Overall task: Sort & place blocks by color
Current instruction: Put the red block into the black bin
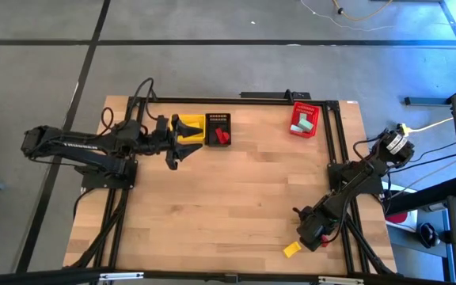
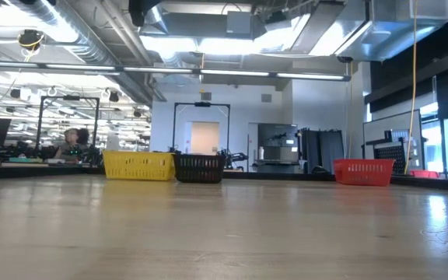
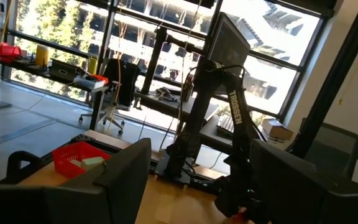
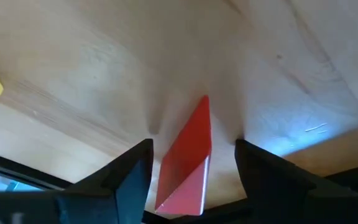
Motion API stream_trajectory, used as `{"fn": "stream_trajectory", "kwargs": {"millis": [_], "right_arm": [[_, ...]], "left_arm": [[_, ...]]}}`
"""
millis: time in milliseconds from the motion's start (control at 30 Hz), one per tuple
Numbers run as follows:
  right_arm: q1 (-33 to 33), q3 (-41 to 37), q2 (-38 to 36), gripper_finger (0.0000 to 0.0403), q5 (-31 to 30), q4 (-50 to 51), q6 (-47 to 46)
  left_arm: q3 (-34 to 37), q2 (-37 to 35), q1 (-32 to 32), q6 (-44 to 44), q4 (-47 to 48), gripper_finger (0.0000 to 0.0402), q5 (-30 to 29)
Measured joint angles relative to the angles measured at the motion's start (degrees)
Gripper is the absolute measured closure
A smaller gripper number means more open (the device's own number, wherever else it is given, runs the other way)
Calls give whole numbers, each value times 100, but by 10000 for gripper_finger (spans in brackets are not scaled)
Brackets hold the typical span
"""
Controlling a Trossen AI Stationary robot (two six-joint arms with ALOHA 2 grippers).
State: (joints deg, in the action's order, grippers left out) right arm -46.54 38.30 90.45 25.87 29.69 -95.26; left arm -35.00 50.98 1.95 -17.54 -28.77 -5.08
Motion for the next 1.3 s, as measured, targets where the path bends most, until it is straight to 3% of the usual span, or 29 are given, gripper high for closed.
{"fn": "stream_trajectory", "kwargs": {"millis": [133, 300, 533, 800, 1067, 1300], "right_arm": [[0, -11, 4, 227, 47, 61, 43], [-11, 46, -120, 346, 116, 166, 619], [252, 142, -1170, 342, -802, 156, 1314], [1598, 149, -2131, 342, -2423, -62, 2861], [3251, 151, -2238, 342, -2489, -2202, 5053], [4282, 151, -2229, 342, -2464, -4501, 6218]], "left_arm": [[0, 0, 48, -2, 0, 134, -1], [0, 0, 56, -301, -2, 134, 193], [0, 0, 56, -334, 1, 134, 259], [0, 0, 56, -334, 4, 134, 108], [0, 0, 56, -339, 6, 134, 0], [0, 0, 56, -343, 4, 134, 0]]}}
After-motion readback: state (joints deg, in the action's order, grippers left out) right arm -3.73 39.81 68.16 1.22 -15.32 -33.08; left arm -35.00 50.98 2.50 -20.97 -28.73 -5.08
